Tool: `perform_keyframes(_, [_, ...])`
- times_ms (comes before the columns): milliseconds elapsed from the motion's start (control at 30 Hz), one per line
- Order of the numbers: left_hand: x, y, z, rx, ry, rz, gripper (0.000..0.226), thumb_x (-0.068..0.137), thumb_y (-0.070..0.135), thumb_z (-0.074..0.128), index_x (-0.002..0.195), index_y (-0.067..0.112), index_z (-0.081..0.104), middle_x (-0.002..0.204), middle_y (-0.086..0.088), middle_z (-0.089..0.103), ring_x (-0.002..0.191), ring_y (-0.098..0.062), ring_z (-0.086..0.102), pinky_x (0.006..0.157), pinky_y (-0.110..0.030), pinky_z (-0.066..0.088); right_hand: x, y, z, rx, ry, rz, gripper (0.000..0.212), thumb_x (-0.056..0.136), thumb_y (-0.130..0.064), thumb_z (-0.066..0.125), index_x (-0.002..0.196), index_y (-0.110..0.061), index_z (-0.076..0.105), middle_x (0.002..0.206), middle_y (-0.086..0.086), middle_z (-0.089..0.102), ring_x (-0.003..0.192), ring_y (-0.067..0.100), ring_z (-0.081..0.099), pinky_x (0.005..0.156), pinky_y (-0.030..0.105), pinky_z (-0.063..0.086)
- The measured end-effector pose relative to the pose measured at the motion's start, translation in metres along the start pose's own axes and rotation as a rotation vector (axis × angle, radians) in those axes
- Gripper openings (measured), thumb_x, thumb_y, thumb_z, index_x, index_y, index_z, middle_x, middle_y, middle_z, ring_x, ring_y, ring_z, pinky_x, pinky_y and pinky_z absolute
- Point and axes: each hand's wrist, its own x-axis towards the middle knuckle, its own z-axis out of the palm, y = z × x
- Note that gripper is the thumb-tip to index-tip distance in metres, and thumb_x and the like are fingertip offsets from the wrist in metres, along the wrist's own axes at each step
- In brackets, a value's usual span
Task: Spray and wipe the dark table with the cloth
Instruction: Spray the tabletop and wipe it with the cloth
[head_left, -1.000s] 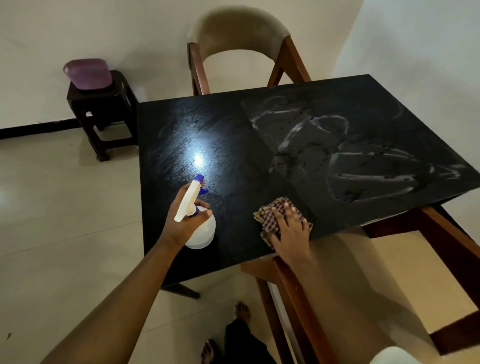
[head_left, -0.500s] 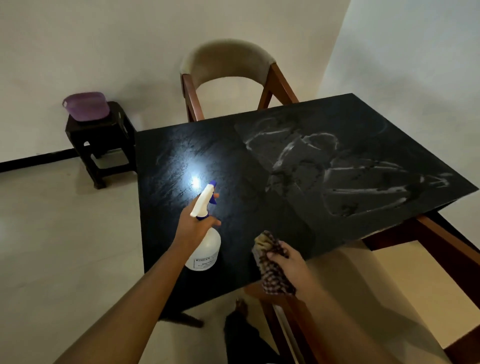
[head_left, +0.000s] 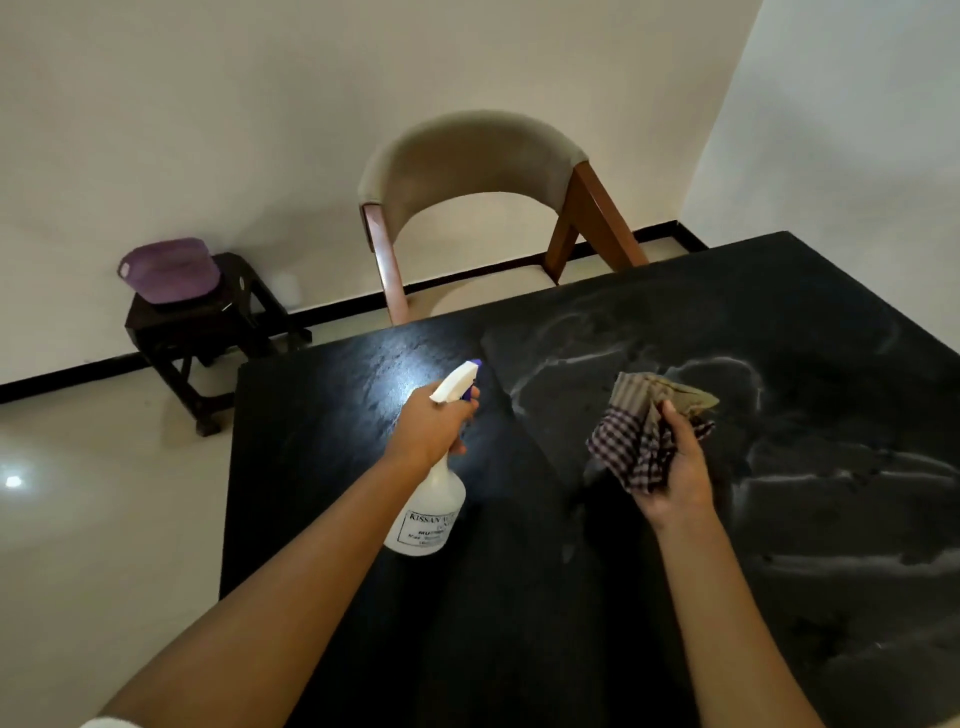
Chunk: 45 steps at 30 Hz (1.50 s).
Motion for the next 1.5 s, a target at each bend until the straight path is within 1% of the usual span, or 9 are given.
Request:
perform_keyframes(267, [0.059,0.005,0.008,0.146,0.089,-0.106,0.006,0.078,0.012,0.055,0.082,0.008,0.059,0.076,-0.01,0.067,0.04,-0.019,0.057,0.05,-0.027,0.051,0.082,-0.001,0.047,-0.141,0.224,-0.235,0.031,0.084,-0.004,0.065,0.11,-0.022,0.062,0.113,0.005,0.067,0.107,0.024,0.063,0.094,0.042,0.049])
perform_keyframes(433, [0.066,0.009,0.003,0.151,0.115,-0.027,0.008,0.081,0.007,0.055,0.075,0.011,0.056,0.071,-0.013,0.061,0.048,-0.021,0.056,0.044,-0.024,0.045,0.1,0.021,0.069,-0.725,0.207,-0.508,0.044,0.089,-0.009,0.062,0.131,-0.022,0.052,0.099,-0.017,0.059,0.093,0.004,0.056,0.097,0.033,0.044])
perform_keyframes(600, [0.079,0.006,-0.019,-0.079,0.167,0.223,0.025,0.08,-0.001,0.05,0.09,0.016,0.066,0.088,-0.011,0.067,0.05,-0.018,0.055,0.046,-0.024,0.047,0.143,0.073,0.07,-1.647,-0.264,-0.768,0.062,0.08,0.005,0.056,0.137,-0.02,0.05,0.142,0.001,0.049,0.138,0.017,0.034,0.115,0.051,0.024])
perform_keyframes(733, [0.1,-0.007,-0.033,-0.096,0.213,0.349,0.036,0.073,0.004,0.046,0.1,0.017,0.067,0.099,-0.007,0.069,0.047,-0.015,0.054,0.048,-0.029,0.048,0.173,0.114,0.074,-2.199,-0.678,-0.749,0.07,0.083,-0.065,0.032,0.147,-0.036,0.027,0.16,-0.004,0.015,0.148,0.021,0.007,0.113,0.062,0.0])
perform_keyframes(833, [0.116,-0.014,-0.042,-0.077,0.243,0.424,0.047,0.071,0.001,0.045,0.099,0.032,0.067,0.096,-0.004,0.07,0.046,-0.019,0.054,0.051,-0.031,0.049,0.216,0.1,0.097,-2.299,-0.699,-0.712,0.097,0.069,-0.089,0.0,0.15,-0.039,0.012,0.161,-0.006,0.002,0.148,0.018,-0.001,0.113,0.062,-0.002])
perform_keyframes(933, [0.126,-0.016,-0.045,-0.083,0.244,0.489,0.059,0.072,-0.004,0.046,0.099,0.045,0.065,0.093,0.002,0.071,0.046,-0.021,0.056,0.053,-0.031,0.052,0.27,0.069,0.124,-2.292,-0.412,-0.624,0.094,0.073,-0.087,0.005,0.151,-0.035,0.014,0.161,-0.002,0.002,0.148,0.021,0.001,0.112,0.06,-0.004])
perform_keyframes(1067, [0.133,-0.028,-0.044,-0.135,0.295,0.513,0.048,0.076,-0.004,0.048,0.111,0.026,0.061,0.093,0.015,0.071,0.052,-0.015,0.062,0.06,-0.017,0.052,0.296,0.071,0.14,-2.222,-0.182,-0.539,0.084,0.083,-0.079,0.008,0.15,-0.032,0.023,0.161,0.003,0.01,0.147,0.026,0.003,0.113,0.061,-0.004])
perform_keyframes(1300, [0.136,-0.034,-0.042,-0.188,0.313,0.494,0.035,0.075,0.01,0.053,0.109,0.014,0.061,0.082,0.009,0.072,0.051,-0.01,0.061,0.063,-0.011,0.048,0.236,0.121,0.127,-2.353,-0.803,-0.805,0.076,0.081,-0.071,0.002,0.147,-0.04,0.026,0.16,-0.001,0.014,0.146,0.022,0.012,0.113,0.062,0.004])
perform_keyframes(1500, [0.134,-0.031,-0.043,-0.171,0.315,0.488,0.04,0.077,0.012,0.054,0.114,-0.005,0.059,0.09,-0.01,0.071,0.052,-0.01,0.062,0.062,-0.011,0.049,0.306,0.086,0.149,-2.293,-0.187,-0.678,0.058,0.09,-0.062,0.035,0.141,-0.034,0.038,0.151,0.004,0.035,0.138,0.026,0.027,0.11,0.061,0.013])
